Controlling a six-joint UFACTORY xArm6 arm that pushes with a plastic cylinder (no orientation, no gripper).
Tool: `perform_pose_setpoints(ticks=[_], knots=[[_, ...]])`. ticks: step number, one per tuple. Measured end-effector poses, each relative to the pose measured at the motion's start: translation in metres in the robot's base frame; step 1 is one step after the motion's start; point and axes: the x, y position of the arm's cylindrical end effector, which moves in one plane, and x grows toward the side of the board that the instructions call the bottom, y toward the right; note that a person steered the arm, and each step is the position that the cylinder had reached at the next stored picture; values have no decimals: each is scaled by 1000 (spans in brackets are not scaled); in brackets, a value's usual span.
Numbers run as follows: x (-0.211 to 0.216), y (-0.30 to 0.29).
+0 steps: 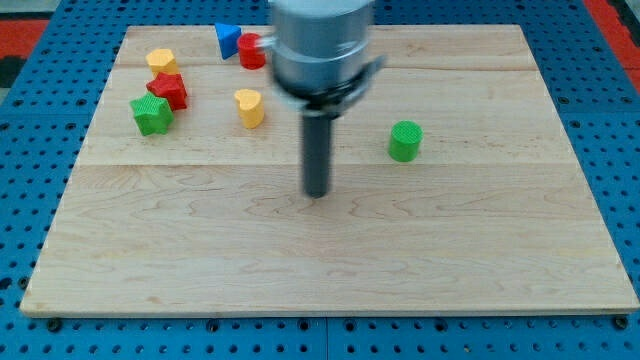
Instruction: Separate green star and red star
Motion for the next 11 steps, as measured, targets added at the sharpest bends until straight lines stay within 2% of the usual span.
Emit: perform_pose_setpoints(ticks=[1,2,3,7,8,9,10,11], knots=[[-4,-140],[-78,-243],[-98,-254],[-93,-254],[-127,-254],[-143,-228],[-143,-161],[-151,-125]])
